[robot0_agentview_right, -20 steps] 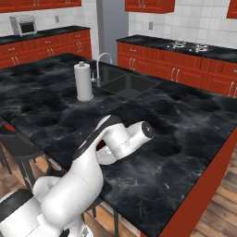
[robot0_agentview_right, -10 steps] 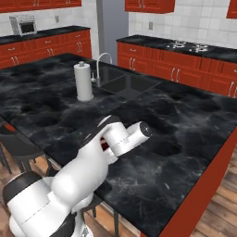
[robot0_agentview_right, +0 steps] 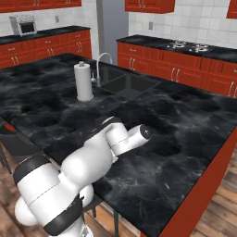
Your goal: Pick the cup of tea, navigate to the dining table, and place it on the saucer.
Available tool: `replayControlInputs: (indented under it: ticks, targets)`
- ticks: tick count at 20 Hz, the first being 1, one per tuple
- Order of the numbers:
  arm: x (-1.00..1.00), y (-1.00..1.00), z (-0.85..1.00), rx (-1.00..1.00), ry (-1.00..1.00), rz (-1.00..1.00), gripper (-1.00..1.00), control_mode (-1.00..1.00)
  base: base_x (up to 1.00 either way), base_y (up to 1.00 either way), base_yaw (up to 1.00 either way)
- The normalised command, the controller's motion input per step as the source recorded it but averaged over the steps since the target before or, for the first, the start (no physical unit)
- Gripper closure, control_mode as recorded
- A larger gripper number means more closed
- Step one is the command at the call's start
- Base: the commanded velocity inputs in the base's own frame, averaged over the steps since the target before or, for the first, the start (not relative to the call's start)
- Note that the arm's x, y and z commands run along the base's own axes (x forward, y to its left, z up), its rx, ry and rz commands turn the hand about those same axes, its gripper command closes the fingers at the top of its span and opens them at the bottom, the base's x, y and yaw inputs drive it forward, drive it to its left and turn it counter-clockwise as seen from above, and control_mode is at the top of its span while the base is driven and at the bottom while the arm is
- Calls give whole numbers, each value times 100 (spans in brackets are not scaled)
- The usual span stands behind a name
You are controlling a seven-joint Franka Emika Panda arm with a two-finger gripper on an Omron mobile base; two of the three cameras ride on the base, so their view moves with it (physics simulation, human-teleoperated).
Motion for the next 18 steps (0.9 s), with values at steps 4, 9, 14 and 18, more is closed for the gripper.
replayControlInputs:
  ticks: [4, 9, 14, 18]
  targets:
    - [14, 0, -7, 0, 0, 0, 100, -100, 0, 0, 0]
    - [0, 0, -18, 0, 0, 0, 100, -100, 0, 0, 0]
    - [0, 0, -18, 0, 0, 0, 100, -100, 0, 0, 0]
    - [0, 3, -12, 0, 0, 0, 100, -100, 0, 0, 0]
